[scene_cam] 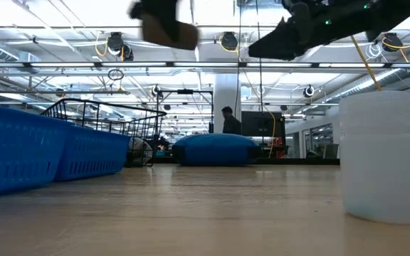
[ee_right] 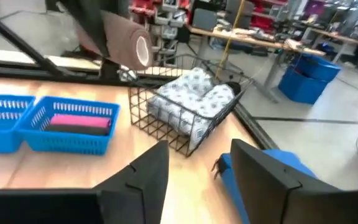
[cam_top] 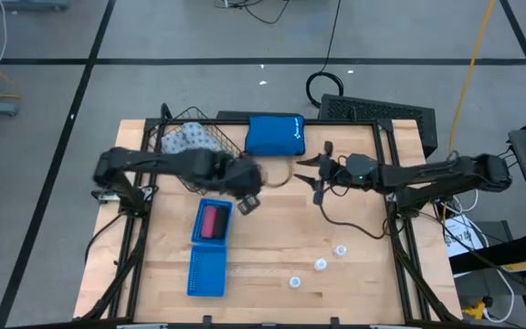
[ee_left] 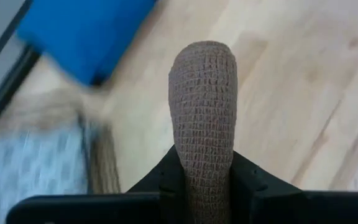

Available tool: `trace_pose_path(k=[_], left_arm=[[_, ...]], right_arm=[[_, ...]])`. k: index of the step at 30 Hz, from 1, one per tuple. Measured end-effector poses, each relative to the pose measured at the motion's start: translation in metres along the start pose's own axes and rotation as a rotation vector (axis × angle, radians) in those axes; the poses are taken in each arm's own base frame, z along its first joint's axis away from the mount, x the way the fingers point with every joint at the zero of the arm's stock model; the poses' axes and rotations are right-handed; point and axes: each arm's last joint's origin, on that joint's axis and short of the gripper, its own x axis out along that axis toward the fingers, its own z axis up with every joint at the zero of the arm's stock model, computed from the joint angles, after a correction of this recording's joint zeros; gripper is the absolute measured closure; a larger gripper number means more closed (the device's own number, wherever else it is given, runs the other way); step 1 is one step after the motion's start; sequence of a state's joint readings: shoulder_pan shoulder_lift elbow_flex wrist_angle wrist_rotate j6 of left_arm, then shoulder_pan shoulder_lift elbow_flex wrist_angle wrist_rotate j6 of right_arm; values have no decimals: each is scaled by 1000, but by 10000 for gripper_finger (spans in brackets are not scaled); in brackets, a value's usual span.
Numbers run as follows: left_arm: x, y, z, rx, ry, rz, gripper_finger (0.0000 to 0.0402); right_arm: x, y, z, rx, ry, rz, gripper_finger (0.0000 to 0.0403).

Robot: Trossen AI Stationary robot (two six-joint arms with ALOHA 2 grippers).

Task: Pick & place medical supplies in basket/bin
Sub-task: Put the brown bandage into the top blue bin

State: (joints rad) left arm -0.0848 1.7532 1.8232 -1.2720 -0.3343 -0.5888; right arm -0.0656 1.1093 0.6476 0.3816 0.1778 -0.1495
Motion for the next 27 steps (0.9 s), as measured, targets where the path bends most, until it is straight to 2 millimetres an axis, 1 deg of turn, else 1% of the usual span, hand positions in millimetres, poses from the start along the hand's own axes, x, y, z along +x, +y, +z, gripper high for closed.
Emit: trace_pose_path(k=[2, 5, 8, 10, 13, 17, 20, 22, 27], left_arm=[[-12, 0, -19, -116, -41, 39, 338], [-20, 0, -50, -313, -96, 95, 338], [-18, -5, -83, -492, -119, 115, 338], [-13, -7, -100, -617, -126, 124, 338], [1, -11, -122, -747, -105, 160, 338], [25, -22, -143, -816, -48, 138, 338], [43, -28, -153, -848, -49, 78, 338], [52, -28, -159, -849, -51, 67, 338], [69, -23, -174, -845, -5, 93, 339]], right_arm=[[-8, -2, 4, 6, 2, -4, 234], [-17, -4, 6, 7, 13, -2, 230], [-20, -5, 5, 1, 33, 0, 232], [-21, -5, 5, -11, 35, 1, 236], [-21, -5, 6, -39, 28, 1, 240], [-21, -5, 9, -69, -3, -5, 242], [-21, -6, 12, -82, -31, -10, 243], [-21, -6, 14, -94, -52, -14, 243], [-21, -6, 17, -111, -87, -21, 243]])
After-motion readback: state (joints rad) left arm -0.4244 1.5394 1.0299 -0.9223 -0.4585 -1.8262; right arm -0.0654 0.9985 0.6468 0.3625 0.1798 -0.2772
